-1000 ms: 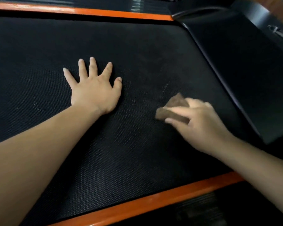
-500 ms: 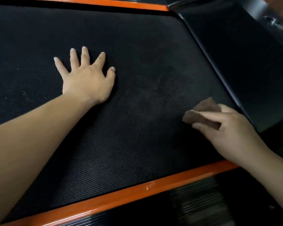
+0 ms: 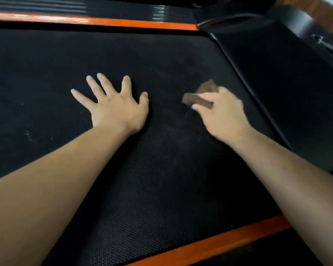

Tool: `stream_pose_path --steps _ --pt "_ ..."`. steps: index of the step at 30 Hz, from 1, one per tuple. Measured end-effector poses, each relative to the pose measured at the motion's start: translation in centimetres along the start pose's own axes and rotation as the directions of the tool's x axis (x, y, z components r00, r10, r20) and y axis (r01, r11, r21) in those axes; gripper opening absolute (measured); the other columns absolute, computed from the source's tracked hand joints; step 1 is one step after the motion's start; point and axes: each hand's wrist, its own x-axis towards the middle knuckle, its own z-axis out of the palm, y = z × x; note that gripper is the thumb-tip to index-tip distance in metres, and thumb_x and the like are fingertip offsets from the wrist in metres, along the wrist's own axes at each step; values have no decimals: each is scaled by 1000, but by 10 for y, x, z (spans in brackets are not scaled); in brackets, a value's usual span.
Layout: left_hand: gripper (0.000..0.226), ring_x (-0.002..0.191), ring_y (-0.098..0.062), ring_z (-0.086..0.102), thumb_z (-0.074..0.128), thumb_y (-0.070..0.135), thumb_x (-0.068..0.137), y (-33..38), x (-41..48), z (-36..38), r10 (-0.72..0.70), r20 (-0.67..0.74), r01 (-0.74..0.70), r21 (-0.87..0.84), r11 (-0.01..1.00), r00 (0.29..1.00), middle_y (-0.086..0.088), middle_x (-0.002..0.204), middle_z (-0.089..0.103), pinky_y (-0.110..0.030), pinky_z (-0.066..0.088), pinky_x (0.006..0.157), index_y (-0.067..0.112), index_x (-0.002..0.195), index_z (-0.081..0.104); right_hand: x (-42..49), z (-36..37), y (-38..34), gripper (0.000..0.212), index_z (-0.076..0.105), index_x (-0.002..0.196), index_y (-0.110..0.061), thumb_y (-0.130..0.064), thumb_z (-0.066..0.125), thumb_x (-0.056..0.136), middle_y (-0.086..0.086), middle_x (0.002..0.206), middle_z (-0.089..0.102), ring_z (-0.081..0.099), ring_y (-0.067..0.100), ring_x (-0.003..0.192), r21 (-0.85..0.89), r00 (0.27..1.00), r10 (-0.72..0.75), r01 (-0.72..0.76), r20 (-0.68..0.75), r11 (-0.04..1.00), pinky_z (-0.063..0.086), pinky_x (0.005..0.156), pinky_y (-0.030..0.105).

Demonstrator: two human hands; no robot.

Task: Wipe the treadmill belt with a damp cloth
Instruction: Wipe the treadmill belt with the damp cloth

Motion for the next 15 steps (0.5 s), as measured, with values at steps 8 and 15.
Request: stream_pose_path --steps 8,15 --pt "74 155 -47 -12 9 70 97 2 1 2 18 -2 -18 23 1000 1000 -25 169 -3 -75 -9 116 35 162 10 104 -3 33 28 72 117 -36 -48 59 95 8 122 61 55 36 118 -92 989 100 -110 -110 990 35 98 46" --pt "73 155 -45 -13 9 71 98 2 1 1 14 -4 -14 28 1000 1000 -24 170 -4 -73 -8 118 36 162 6 111 10 30 28 69 120 -40 -49 56 97 7 121 59 53 32 117 -132 994 -102 95 -43 987 30 99 46"
